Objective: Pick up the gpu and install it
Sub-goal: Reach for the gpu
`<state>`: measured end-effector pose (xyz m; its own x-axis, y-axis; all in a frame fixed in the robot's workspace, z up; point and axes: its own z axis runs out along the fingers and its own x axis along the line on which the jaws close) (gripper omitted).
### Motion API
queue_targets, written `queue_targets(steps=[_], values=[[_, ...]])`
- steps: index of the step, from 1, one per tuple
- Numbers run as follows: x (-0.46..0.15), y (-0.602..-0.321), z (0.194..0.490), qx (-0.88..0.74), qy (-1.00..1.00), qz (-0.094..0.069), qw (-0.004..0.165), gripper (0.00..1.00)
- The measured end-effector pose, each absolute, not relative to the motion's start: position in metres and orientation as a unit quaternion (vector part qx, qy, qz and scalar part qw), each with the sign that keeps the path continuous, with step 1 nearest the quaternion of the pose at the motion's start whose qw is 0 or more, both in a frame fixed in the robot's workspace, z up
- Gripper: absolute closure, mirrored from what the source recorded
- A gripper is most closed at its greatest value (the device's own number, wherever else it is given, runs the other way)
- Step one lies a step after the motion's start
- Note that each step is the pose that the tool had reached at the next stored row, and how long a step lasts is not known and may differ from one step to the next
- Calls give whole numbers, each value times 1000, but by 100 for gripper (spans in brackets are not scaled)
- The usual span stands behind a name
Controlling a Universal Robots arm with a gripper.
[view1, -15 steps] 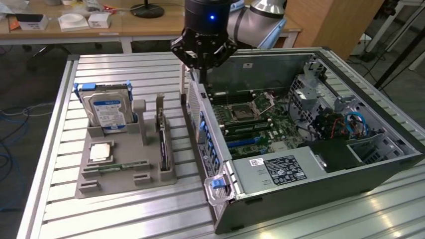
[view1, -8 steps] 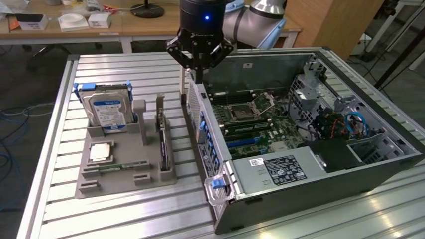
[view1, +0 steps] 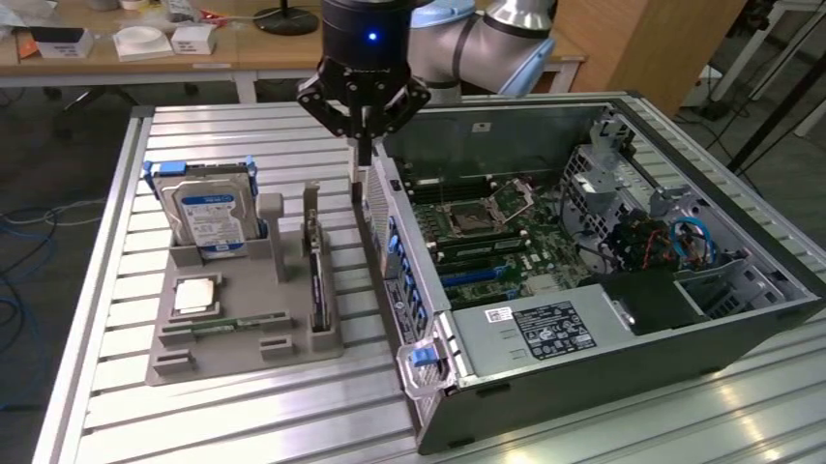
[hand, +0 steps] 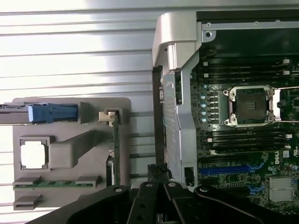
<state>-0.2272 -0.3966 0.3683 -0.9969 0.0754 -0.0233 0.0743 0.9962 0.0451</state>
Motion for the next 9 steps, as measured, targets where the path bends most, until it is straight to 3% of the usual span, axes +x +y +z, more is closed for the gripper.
queue_targets(steps=[9], values=[[-247, -397, 366, 37, 999, 22, 12, 89]])
